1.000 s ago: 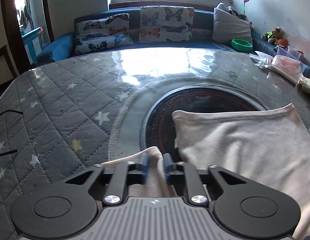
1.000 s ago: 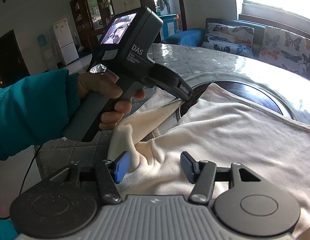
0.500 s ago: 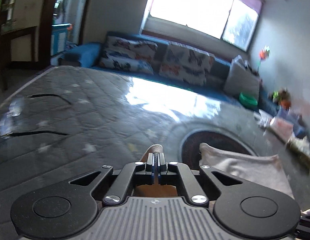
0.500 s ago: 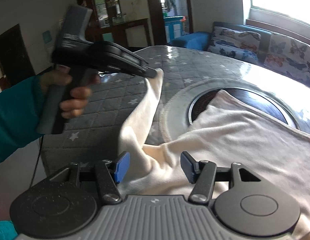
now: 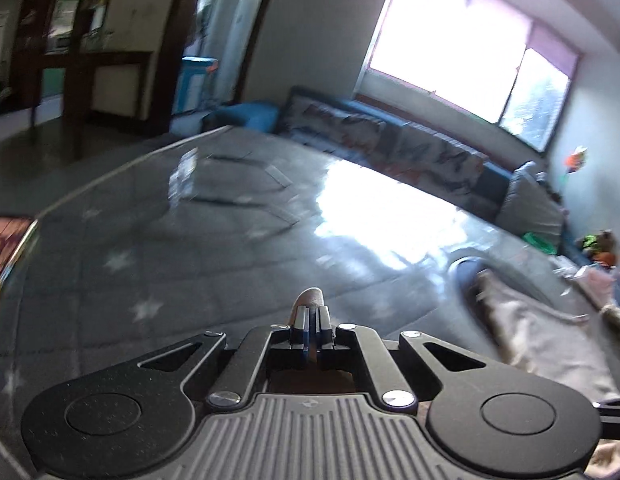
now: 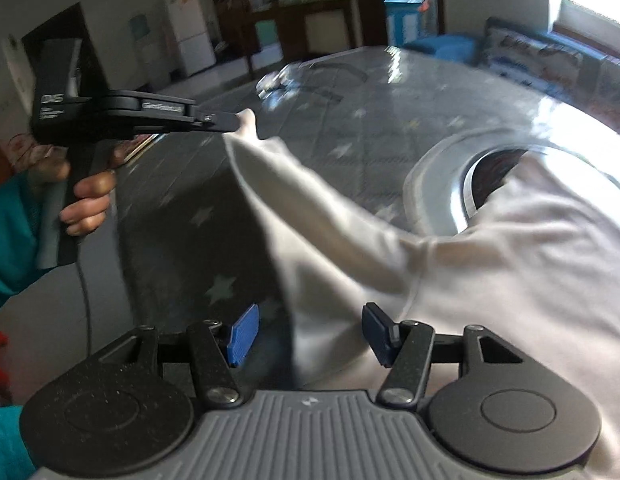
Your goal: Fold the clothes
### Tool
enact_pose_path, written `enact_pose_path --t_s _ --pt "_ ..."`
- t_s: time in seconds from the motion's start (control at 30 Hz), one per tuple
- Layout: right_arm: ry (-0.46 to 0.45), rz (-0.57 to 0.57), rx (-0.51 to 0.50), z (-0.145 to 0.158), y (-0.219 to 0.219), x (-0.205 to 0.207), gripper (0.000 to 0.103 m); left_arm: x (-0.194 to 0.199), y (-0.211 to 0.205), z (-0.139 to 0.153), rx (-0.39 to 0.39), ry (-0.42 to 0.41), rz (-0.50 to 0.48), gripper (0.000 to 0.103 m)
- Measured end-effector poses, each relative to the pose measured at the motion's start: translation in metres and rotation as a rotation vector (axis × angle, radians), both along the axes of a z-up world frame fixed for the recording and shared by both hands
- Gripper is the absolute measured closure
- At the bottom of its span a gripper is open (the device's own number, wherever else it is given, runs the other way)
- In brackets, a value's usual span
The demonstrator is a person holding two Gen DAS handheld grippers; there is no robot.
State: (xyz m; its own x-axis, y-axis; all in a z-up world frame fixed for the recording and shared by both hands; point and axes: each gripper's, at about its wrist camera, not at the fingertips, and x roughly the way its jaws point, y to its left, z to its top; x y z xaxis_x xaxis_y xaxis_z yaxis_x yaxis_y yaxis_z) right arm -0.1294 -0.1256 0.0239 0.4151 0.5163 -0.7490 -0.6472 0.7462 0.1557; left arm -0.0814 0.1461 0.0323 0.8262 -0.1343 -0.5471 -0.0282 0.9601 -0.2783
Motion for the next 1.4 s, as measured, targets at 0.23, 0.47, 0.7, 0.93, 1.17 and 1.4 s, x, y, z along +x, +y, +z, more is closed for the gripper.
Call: enact_pose_path --t_s 0.23,0.47,0.7,0.93,1.17,1.4 --pt "-0.025 0.029 0.026 0.010 -0.002 -0.010 0.045 -0.011 0.019 -0.005 0.039 0.034 0.079 0.099" --pt "-0.019 -0.081 0.007 0.011 -0.020 0.006 0.045 0.000 0.012 0.011 0.056 0.042 0.034 0.090" --pt "-0.011 -0.080 -0.015 0.006 -0.022 0.003 0.044 0.053 -0.028 -0.001 0.126 0.106 -0.078 0.068" --pt "-0.020 -0.111 -0.009 0.008 -0.032 0.004 0.043 0.074 -0.052 -0.021 0.326 0.103 -0.099 0.075" --pt "-0.013 -0.078 -0.008 0.001 -0.025 0.002 0.040 0.088 -0.045 -0.018 0.366 0.150 -0.030 0.058" --pt "-0.041 -0.153 0.046 0.018 -0.057 -0.001 0.040 0.082 -0.075 0.020 0.303 0.074 -0.106 0.058"
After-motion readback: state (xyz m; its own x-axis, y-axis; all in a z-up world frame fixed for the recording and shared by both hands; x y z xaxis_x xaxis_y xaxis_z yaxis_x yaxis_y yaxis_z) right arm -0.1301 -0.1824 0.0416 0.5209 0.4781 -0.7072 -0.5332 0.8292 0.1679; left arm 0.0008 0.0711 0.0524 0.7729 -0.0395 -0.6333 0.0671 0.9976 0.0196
